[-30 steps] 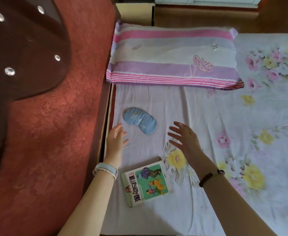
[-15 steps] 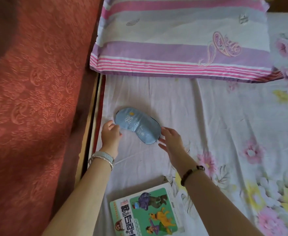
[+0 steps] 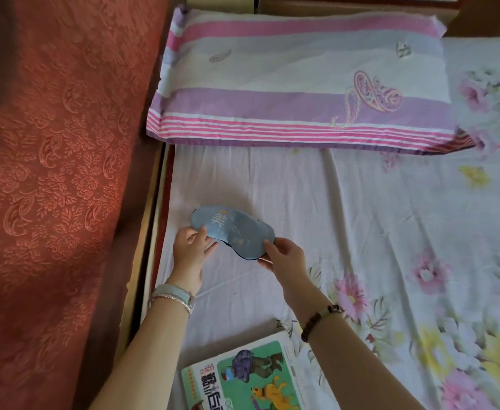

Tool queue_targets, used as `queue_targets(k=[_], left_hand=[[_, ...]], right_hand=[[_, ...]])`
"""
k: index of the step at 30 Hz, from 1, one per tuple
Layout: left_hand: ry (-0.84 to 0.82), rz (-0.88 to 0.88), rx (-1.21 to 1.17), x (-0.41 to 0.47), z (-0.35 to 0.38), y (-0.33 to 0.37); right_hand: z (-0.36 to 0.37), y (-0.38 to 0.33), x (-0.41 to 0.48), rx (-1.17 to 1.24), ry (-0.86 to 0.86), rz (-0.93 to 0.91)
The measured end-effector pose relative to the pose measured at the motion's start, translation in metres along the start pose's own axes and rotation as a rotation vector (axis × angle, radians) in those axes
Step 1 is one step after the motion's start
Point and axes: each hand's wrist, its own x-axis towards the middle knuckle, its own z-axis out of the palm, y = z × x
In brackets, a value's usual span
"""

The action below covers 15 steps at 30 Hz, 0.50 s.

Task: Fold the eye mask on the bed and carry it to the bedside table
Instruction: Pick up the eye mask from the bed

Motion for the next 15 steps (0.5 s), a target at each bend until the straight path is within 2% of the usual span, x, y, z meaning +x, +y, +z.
queue_targets(k=[7, 15], left_hand=[[-0.225, -0.141, -0.455, -0.076, 0.008, 0.041], [-0.458, -0.062, -0.697, -0.214, 0.034, 0.145]], right_hand=[[-0.035, -0.055, -0.069, 0.265, -0.057, -0.076], [-0.081, -0.153, -0.19, 0.53, -0.212, -0.202]])
